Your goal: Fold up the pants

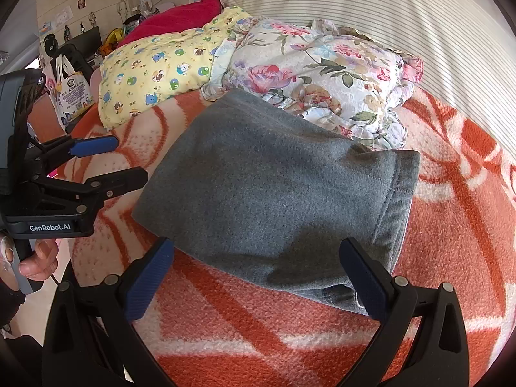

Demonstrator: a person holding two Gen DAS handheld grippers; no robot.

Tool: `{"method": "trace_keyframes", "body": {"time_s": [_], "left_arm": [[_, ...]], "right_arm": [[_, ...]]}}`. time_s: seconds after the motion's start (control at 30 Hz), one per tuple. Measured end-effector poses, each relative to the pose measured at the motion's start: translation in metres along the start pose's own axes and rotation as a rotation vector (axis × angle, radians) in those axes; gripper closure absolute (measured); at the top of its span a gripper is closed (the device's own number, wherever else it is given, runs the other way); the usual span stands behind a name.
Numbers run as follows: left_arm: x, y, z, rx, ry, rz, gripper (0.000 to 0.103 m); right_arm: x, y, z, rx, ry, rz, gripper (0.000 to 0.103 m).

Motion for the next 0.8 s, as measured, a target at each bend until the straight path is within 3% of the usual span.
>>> {"method": "trace_keyframes", "body": {"time_s": [0.8], "left_arm": [[-0.0009,0.0019,-0.0048,-0.009,-0.009,0.008,0.018]], "right_arm": [[-0.0009,-0.0003,-0.0047,-0.007,-0.002,0.002,0.000]]}}
Point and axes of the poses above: each gripper's, at about its wrist camera, not at the fingertips, and x roughly against the way its jaws point, z to its left, y to its top, the point moved 6 cm from there along -x, roughly the way its jaws point, and after that the axes turned 11 degrees about -x, right-handed, at the moved point
